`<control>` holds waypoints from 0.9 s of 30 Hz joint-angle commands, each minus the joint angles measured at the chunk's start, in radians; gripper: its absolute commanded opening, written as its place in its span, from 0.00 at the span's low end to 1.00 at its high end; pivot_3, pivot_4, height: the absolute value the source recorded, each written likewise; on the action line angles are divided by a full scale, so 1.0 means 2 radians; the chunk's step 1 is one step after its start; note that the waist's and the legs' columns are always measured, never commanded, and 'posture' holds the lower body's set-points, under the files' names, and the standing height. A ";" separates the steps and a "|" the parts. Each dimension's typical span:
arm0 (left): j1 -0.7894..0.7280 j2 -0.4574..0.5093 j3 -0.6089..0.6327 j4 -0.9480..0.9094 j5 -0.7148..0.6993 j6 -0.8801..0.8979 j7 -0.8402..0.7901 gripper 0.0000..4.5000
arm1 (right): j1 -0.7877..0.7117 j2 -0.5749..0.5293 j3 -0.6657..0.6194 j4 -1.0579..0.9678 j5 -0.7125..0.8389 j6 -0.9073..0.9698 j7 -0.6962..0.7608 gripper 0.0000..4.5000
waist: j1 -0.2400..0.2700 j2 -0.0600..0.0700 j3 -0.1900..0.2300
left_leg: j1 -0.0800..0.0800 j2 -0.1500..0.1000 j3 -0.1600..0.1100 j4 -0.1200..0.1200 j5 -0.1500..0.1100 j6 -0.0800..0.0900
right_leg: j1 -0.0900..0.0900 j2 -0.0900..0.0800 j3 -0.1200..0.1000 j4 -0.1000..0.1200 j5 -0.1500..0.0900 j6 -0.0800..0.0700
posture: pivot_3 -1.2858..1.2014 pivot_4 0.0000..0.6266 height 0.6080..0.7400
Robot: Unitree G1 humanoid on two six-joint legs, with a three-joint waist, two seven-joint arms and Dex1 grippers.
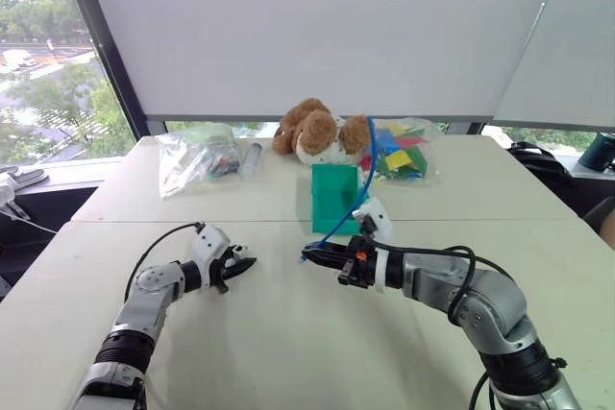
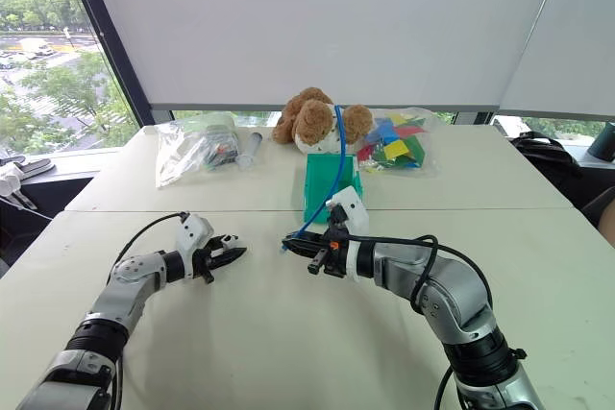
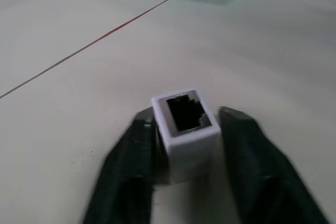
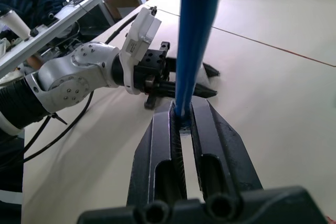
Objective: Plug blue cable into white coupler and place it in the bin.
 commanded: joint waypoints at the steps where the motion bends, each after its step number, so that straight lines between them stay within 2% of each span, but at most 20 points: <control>1: 0.001 -0.007 -0.009 -0.013 -0.008 0.001 -0.023 0.09 | -0.011 -0.014 -0.013 -0.019 -0.006 -0.006 0.010 0.00 | 0.001 0.000 0.000 | 0.000 0.000 0.000 0.000 0.000 0.000 | 0.000 0.000 0.000 0.000 0.000 0.000 | 0.52 0.24 1.00; 7: -0.029 -0.028 -0.071 -0.061 -0.027 0.025 -0.157 0.09 | -0.052 -0.113 0.054 -0.001 -0.095 -0.080 0.115 0.00 | 0.004 0.000 0.000 | 0.000 -0.001 0.000 0.000 0.000 0.000 | 0.000 0.000 0.000 -0.001 0.000 0.000 | 0.52 0.24 1.00; 10: -0.042 -0.040 -0.111 -0.065 -0.018 0.014 -0.213 0.09 | -0.073 -0.136 0.084 0.019 -0.129 -0.123 0.168 0.00 | 0.004 0.000 0.000 | 0.000 -0.001 0.000 0.000 0.000 0.000 | 0.000 0.000 0.000 -0.001 0.000 0.000 | 0.52 0.24 1.00; 16: -0.084 -0.073 -0.148 -0.002 0.011 -0.037 -0.236 0.09 | -0.089 -0.135 0.115 0.045 -0.168 -0.163 0.223 0.00 | -0.001 0.000 0.000 | 0.000 0.000 0.000 0.000 0.000 0.000 | 0.000 0.001 0.000 -0.001 0.000 0.000 | 0.52 0.24 1.00; 27: -0.121 -0.101 -0.164 0.118 0.064 -0.113 -0.226 0.09 | -0.093 -0.105 0.151 0.097 -0.230 -0.194 0.252 0.00 | 0.003 0.000 0.000 | 0.000 0.000 0.000 0.001 0.000 0.000 | 0.001 0.001 0.000 -0.001 0.000 0.000 | 0.52 0.24 1.00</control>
